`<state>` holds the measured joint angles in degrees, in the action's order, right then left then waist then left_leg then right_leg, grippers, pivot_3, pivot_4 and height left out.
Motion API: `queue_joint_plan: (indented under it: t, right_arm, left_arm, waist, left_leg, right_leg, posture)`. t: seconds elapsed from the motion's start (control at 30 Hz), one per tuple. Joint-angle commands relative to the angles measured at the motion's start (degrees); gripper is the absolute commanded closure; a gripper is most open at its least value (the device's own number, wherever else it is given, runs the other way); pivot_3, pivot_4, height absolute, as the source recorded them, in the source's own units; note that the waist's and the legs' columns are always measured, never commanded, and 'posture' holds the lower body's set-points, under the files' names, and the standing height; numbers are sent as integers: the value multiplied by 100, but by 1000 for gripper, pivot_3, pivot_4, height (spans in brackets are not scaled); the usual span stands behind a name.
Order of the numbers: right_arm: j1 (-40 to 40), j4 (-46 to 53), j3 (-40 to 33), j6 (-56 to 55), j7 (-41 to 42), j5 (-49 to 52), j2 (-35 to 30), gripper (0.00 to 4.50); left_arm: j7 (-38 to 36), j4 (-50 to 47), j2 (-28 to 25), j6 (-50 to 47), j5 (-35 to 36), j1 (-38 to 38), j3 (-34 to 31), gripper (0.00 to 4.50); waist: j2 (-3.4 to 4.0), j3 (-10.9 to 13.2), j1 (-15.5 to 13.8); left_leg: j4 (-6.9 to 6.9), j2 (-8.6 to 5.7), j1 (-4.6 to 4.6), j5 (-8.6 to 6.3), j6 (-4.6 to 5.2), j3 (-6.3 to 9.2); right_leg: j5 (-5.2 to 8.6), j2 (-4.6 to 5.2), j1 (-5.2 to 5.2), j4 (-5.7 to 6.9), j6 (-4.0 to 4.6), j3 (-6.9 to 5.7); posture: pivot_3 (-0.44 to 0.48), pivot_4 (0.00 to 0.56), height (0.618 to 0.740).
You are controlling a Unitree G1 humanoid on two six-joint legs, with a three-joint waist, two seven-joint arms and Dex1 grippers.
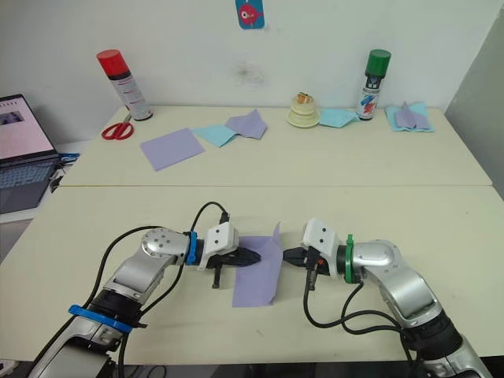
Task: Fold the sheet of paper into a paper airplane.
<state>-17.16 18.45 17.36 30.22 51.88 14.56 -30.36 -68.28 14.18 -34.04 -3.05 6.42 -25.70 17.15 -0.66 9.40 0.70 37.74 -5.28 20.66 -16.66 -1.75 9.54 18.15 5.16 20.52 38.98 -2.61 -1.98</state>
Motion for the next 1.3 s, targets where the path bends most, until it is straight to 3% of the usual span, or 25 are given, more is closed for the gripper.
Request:
queue_joint_plan:
  t: [0.03, 0.4, 0.73, 0.97, 1.1, 1.3]
  right_arm:
    - [-176, -127, 206, -130, -137, -110, 273, 4460]
    - [-437, -1047, 794, -617, -340, -729, 911, 4460]
    - [-545, -1448, 1029, -717, -411, -1151, 1080, 4460]
    - [-502, -1645, 1123, -807, -453, -1362, 1106, 4460]
    - [-492, -1649, 1149, -915, -406, -1436, 1037, 4460]
    - [-480, -1610, 1145, -1007, -406, -1500, 1030, 4460]
  left_arm:
    - [96, 479, -294, -251, -251, 187, -94, 4500]
    - [158, 393, -354, -401, -131, 332, -333, 4500]
    - [131, 38, -424, -658, 21, 545, -499, 4500]
    - [-286, -222, -807, -993, 736, 430, -1100, 4500]
    - [-412, -686, -681, -1505, 1173, 253, -1196, 4500]
    - [-208, -1160, -256, -1600, 1102, 286, -892, 4500]
  waist:
    - [0, 0, 38]
    - [6, -3, 115]
    - [7, -4, 119]
    - [5, -6, 132]
    - [4, -5, 114]
    - [3, -6, 111]
  left_leg:
    - [0, 0, 0, 0, 0, 4]
    - [-1, 0, -2, -5, 9, 12]
    - [-5, -7, 4, 2, -4, 19]
    - [-49, -9, 1, 9, -16, 14]
    - [-59, -10, 8, 14, -24, 12]
    - [-62, -10, 9, 14, -25, 0]
  right_leg:
    - [-1, -2, 1, 0, 2, 0]
    - [-4, -6, 12, 7, 7, 1]
    - [-12, -17, 66, 11, 13, 35]
    - [-38, -45, 93, 10, 13, 111]
    - [-40, -45, 104, 5, 11, 114]
    - [-41, -44, 109, 5, 9, 124]
  posture:
    - [0, 150, 740]
    - [0, 150, 740]
    - [0, 150, 740]
    - [0, 150, 740]
    - [0, 150, 740]
    - [0, 150, 740]
